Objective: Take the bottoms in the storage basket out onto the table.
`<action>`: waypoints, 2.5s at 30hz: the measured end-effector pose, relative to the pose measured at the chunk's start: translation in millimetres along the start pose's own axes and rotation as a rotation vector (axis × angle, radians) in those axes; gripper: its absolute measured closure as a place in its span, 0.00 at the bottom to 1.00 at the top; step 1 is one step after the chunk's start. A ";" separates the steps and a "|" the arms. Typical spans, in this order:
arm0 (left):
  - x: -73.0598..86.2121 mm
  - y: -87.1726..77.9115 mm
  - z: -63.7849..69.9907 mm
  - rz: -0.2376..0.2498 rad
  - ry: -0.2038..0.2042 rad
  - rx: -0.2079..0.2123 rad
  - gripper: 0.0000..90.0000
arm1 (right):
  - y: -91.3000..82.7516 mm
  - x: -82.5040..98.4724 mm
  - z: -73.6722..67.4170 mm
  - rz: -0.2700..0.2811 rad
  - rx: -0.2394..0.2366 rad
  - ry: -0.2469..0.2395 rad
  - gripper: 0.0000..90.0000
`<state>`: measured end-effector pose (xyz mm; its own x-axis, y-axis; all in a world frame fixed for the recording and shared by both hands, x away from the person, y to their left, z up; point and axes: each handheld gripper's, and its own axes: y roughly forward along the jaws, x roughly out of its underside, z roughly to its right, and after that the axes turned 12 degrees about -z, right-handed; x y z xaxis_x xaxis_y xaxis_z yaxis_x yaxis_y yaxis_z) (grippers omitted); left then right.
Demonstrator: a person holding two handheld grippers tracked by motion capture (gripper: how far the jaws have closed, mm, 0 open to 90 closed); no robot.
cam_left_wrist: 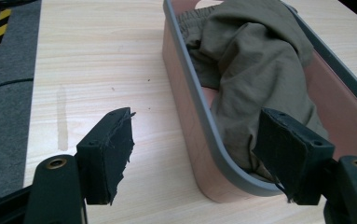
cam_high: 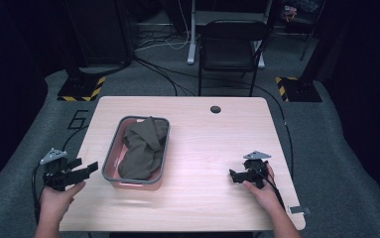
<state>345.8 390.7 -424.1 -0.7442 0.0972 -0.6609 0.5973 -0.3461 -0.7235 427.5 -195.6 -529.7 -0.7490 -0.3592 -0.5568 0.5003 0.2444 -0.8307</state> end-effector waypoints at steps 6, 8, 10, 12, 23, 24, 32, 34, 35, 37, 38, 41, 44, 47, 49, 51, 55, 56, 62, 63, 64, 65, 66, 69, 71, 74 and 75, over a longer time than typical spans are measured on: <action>-4.5 -0.3 8.0 -0.010 0.011 0.023 0.30 | 0.0 0.0 0.1 0.001 0.001 -0.001 0.00; -7.0 -0.4 11.1 -0.013 0.013 0.030 0.29 | 0.0 0.0 0.0 0.000 0.000 0.000 0.00; -9.1 0.4 13.9 -0.013 0.016 0.033 0.29 | 0.0 0.0 0.0 0.000 0.000 0.000 0.00; -10.8 1.8 15.9 -0.019 0.019 0.037 0.29 | 0.0 0.0 0.1 0.000 0.001 -0.001 0.00; -20.3 12.7 28.8 -0.044 0.044 0.066 0.29 | 0.0 0.0 0.1 0.000 0.000 -0.001 0.00; -21.8 14.2 30.4 -0.045 0.048 0.068 0.29 | 0.0 0.0 0.1 0.000 0.001 0.000 0.00; -35.2 19.8 42.1 -0.046 0.070 0.078 0.29 | 0.0 0.0 0.0 0.000 0.000 0.000 0.00; -39.1 21.5 45.4 -0.048 0.073 0.086 0.29 | 0.0 0.0 0.1 0.001 0.001 -0.001 0.00; -40.9 22.7 46.9 -0.047 0.077 0.085 0.29 | 0.0 0.0 0.0 0.000 0.000 0.000 0.00; -44.3 24.7 50.1 -0.049 0.080 0.088 0.29 | 0.0 0.0 0.0 0.000 0.000 0.000 0.00; -46.1 25.8 51.4 -0.049 0.081 0.090 0.29 | 0.0 0.0 0.1 0.000 0.001 -0.001 0.00; -51.1 29.9 55.2 -0.051 0.084 0.094 0.29 | 0.0 0.0 0.2 0.001 0.001 -0.001 0.00; -55.6 34.5 58.8 -0.056 0.091 0.096 0.29 | 0.0 0.0 0.0 0.000 0.000 0.000 0.00; -58.8 38.4 61.4 -0.062 0.095 0.097 0.29 | 0.0 0.0 0.1 0.001 0.001 -0.001 0.00; -61.5 41.5 62.8 -0.069 0.094 0.094 0.29 | 0.0 0.0 0.0 0.000 0.000 0.000 0.00; -63.2 43.5 63.2 -0.075 0.095 0.095 0.28 | 0.0 0.0 0.1 0.000 0.000 0.000 0.00; -67.8 48.7 64.3 -0.089 0.099 0.095 0.27 | 0.0 0.0 0.1 0.000 0.001 -0.001 0.00; -68.8 49.6 64.7 -0.089 0.099 0.094 0.27 | 0.0 0.0 0.1 0.000 0.000 -0.001 0.00; -75.5 55.7 68.2 -0.098 0.100 0.095 0.25 | 0.0 0.0 0.1 0.000 0.001 -0.001 0.00; -76.4 57.1 69.4 -0.094 0.097 0.095 0.24 | 0.0 0.0 0.0 0.000 0.000 0.000 0.00; -78.1 57.5 69.7 -0.103 0.105 0.097 0.24 | 0.0 0.0 0.0 0.000 0.000 0.000 0.00; -78.7 58.5 70.8 -0.097 0.103 0.093 0.24 | 0.0 0.0 0.1 0.000 0.001 -0.001 0.00; -80.0 59.1 71.4 -0.099 0.107 0.090 0.24 | 0.0 0.0 0.1 0.000 0.001 -0.001 0.00; -83.9 60.2 73.3 -0.105 0.115 0.091 0.24 | 0.0 0.0 0.1 0.000 0.000 -0.001 0.00; -86.4 61.4 74.0 -0.103 0.115 0.089 0.24 | 0.0 0.0 0.1 0.000 0.001 -0.001 0.00; -89.3 63.5 76.6 -0.102 0.097 0.093 0.24 | 0.0 0.0 0.1 0.000 0.000 0.000 0.00; -90.4 64.7 76.5 -0.099 0.106 0.089 0.24 | 0.0 0.0 0.1 0.001 0.001 -0.001 0.00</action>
<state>428.8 288.2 -395.9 -0.7598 0.2312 -0.6077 0.4899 -0.4108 -0.7689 427.6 -195.8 -529.7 -0.7481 -0.3601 -0.5574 0.5011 0.2439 -0.8303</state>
